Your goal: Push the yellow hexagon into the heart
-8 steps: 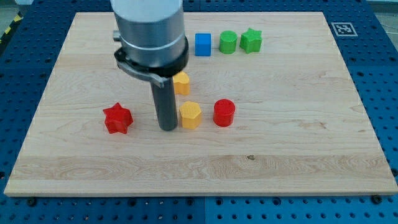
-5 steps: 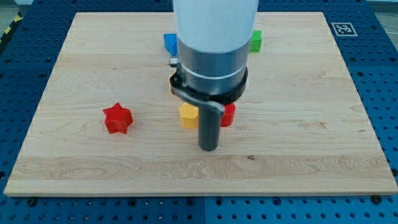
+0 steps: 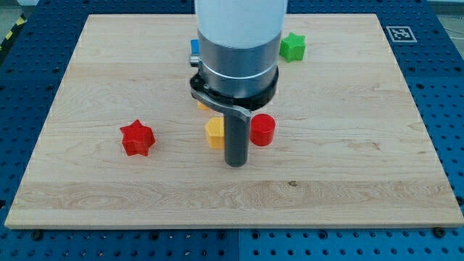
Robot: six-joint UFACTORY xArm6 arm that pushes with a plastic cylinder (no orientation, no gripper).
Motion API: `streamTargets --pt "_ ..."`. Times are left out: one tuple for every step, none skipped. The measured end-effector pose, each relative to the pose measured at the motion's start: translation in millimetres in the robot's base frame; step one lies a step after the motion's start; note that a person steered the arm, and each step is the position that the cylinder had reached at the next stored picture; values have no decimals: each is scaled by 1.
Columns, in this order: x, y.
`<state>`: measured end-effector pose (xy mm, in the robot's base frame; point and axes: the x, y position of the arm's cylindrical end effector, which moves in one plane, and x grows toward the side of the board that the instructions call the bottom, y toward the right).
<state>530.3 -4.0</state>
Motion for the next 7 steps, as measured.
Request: streamTargets --pt "-16 -15" --pt "-21 -35" --pt "-21 -35" --pt "-30 -35" --pt "-40 -35" --pt "-41 -34" --pt "-20 -7"
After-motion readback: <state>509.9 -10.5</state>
